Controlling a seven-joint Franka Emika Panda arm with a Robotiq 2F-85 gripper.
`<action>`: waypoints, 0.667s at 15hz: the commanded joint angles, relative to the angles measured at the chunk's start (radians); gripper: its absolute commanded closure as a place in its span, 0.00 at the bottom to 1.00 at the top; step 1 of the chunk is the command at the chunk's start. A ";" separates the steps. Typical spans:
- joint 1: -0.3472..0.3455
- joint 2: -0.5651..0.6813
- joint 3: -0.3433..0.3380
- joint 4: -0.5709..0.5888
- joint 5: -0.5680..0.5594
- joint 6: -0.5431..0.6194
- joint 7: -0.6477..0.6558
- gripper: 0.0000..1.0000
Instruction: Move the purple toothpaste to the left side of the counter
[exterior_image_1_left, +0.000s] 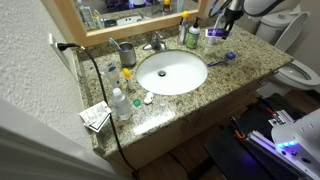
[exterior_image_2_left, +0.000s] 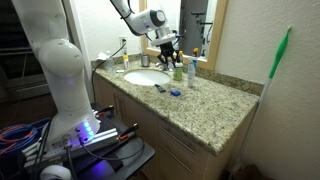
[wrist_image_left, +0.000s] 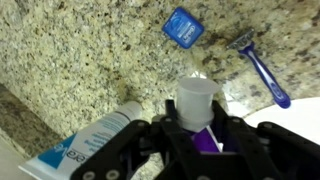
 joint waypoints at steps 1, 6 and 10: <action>0.052 -0.205 0.026 -0.103 0.178 -0.018 -0.185 0.88; 0.061 -0.177 0.021 -0.057 0.162 -0.021 -0.125 0.63; 0.158 -0.104 0.079 -0.030 0.252 -0.025 -0.217 0.88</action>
